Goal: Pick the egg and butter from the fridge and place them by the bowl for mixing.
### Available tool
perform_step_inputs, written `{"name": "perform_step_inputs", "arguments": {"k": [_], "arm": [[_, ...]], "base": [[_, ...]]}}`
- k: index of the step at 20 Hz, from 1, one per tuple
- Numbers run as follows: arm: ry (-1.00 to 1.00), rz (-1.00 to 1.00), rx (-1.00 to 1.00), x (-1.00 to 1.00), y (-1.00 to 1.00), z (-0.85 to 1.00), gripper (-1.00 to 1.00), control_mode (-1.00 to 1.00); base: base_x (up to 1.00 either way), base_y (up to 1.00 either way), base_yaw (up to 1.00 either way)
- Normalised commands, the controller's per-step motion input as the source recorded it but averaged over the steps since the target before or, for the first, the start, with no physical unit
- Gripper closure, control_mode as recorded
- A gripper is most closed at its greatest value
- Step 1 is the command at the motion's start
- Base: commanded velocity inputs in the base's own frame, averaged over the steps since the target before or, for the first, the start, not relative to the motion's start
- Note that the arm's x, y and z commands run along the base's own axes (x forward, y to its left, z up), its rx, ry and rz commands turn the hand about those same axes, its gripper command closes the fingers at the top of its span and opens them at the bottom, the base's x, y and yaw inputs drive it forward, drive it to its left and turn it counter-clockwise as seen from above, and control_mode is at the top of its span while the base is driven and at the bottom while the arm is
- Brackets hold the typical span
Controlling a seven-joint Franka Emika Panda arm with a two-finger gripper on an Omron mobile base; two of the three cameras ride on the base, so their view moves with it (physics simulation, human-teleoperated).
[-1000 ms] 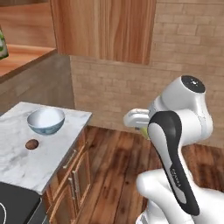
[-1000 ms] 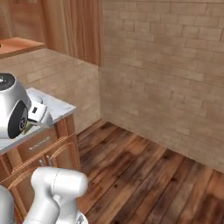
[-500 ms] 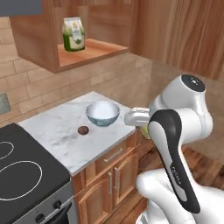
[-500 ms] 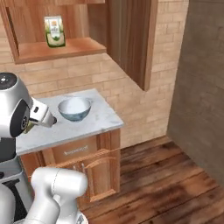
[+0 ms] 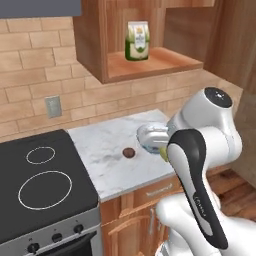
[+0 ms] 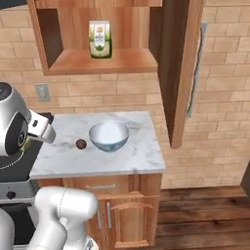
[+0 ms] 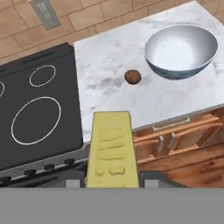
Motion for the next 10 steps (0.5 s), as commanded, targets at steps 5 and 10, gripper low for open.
{"name": "perform_step_inputs", "arguments": {"k": [5,10], "arm": [[0.0,0.0,0.0,0.0,0.0,0.0,1.0,1.0],[0.0,0.0,0.0,0.0,0.0,0.0,1.0,1.0]], "base": [[0.54,-0.75,0.26],[0.33,0.05,0.02]]}}
